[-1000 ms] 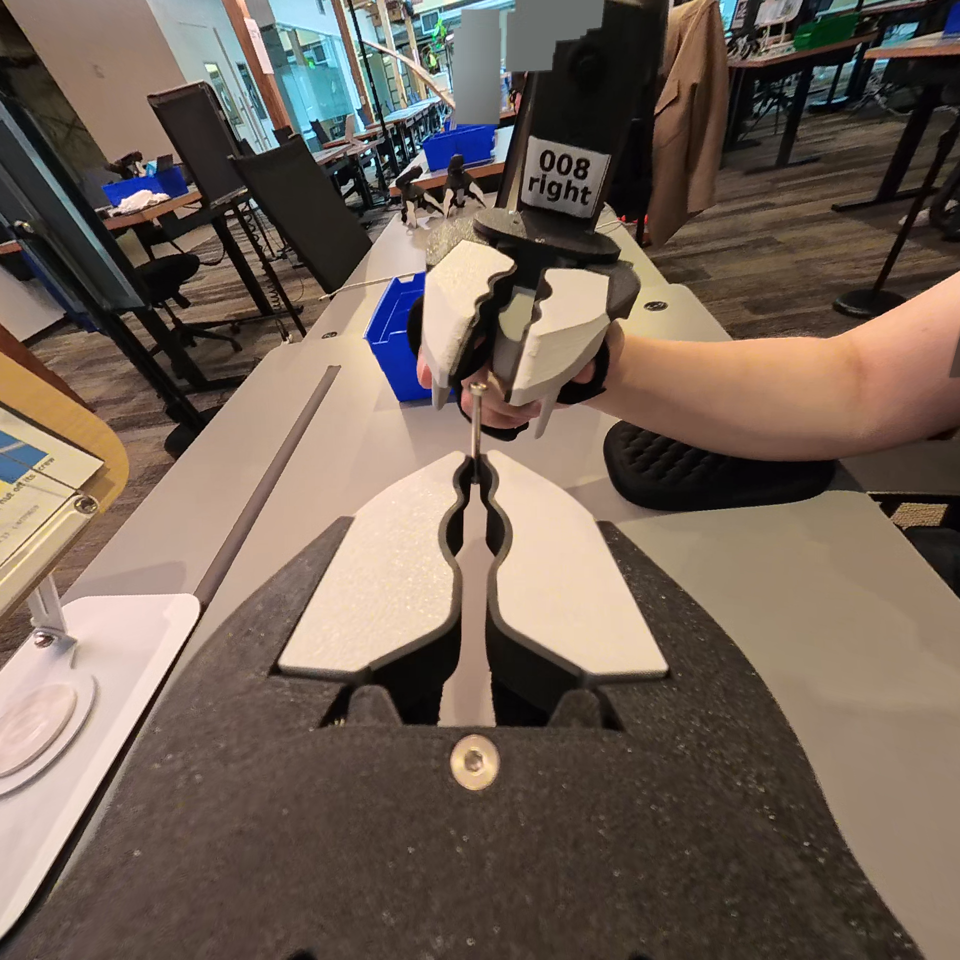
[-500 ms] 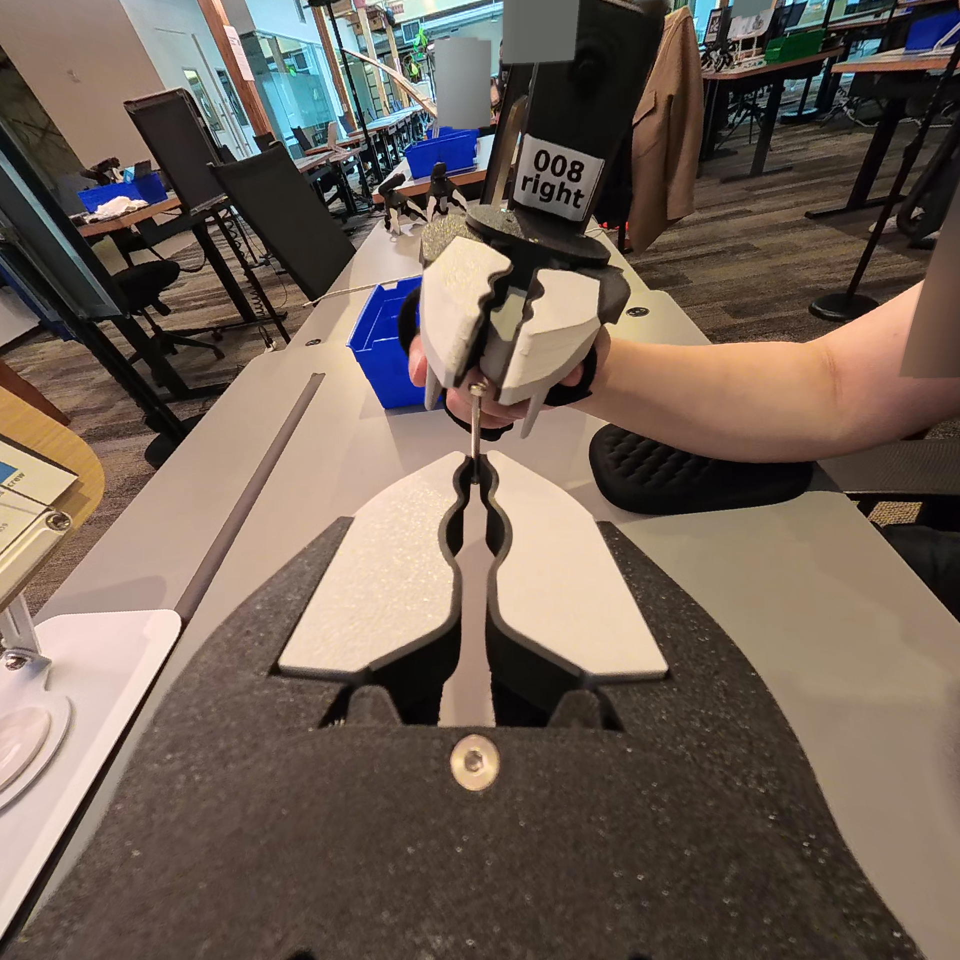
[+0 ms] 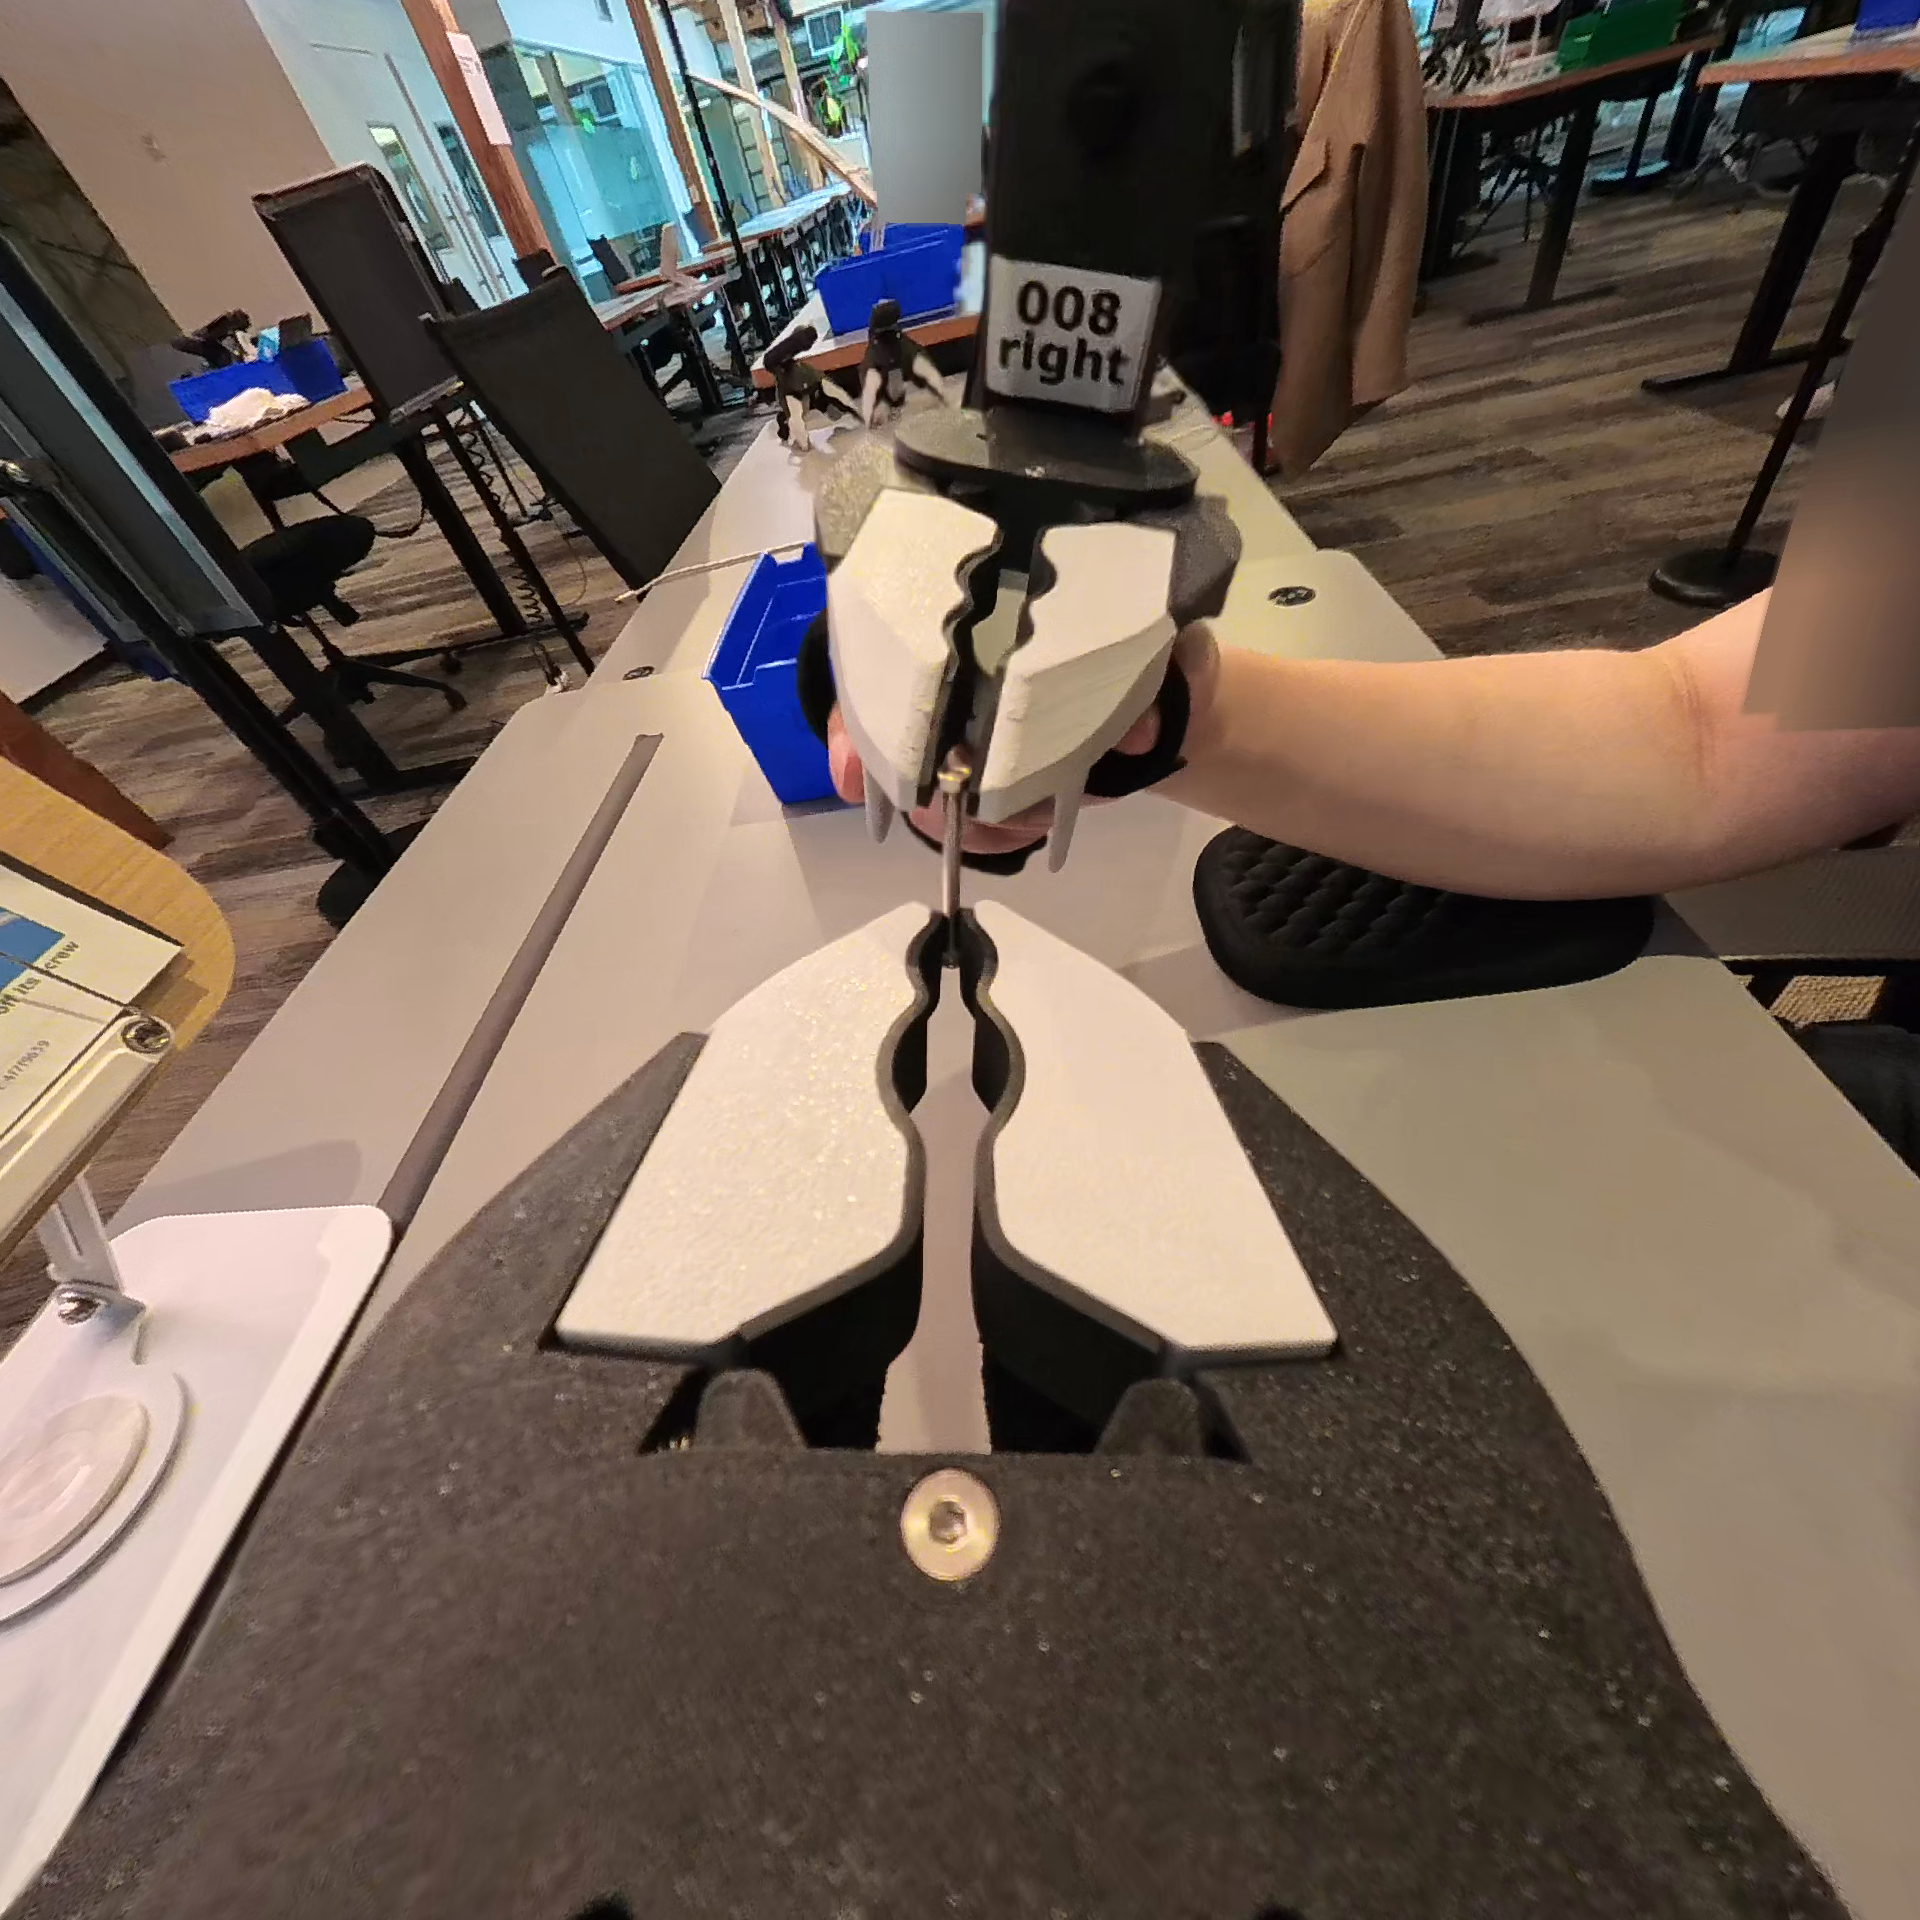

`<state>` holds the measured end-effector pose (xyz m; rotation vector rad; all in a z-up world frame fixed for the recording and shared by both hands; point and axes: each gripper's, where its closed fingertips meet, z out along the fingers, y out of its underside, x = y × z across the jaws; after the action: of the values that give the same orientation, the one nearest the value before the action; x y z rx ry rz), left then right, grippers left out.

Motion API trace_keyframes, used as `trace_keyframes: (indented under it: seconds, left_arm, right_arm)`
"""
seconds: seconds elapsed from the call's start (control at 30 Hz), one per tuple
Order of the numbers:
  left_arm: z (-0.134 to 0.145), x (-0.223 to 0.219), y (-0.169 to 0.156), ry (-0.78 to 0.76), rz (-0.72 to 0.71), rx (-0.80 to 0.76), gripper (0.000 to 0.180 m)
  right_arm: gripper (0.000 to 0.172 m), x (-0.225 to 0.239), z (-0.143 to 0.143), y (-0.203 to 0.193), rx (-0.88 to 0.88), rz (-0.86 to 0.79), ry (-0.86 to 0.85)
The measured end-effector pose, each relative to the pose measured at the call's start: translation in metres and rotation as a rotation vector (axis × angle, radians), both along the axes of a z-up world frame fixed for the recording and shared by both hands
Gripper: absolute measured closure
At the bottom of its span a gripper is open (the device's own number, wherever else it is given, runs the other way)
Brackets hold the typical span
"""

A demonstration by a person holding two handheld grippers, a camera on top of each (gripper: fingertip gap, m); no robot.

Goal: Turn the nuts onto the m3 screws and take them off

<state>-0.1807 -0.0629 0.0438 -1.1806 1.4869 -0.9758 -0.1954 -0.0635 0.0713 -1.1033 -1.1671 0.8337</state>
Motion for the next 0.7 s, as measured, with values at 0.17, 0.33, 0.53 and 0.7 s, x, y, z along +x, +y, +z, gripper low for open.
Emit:
trace_keyframes:
  seconds: [0.17,0.33,0.53,0.7]
  left_arm:
    - [-0.006,-0.001,-0.001,0.038,0.0,0.039,0.178]
    - [-0.011,0.0,0.0,0.077,0.014,0.052,0.178]
    - [-0.007,0.001,0.008,0.069,0.069,0.064,0.178]
    - [-0.002,0.0,0.02,0.046,0.153,0.079,0.178]
  right_arm:
    - [0.166,0.0,-0.006,-0.003,-0.101,0.074,-0.006]
    - [0.166,0.002,-0.012,-0.002,-0.129,0.068,-0.052]
    - [0.166,0.003,-0.007,0.006,-0.121,0.011,-0.021]
    - [0.166,0.003,-0.001,0.019,-0.097,-0.088,0.027]
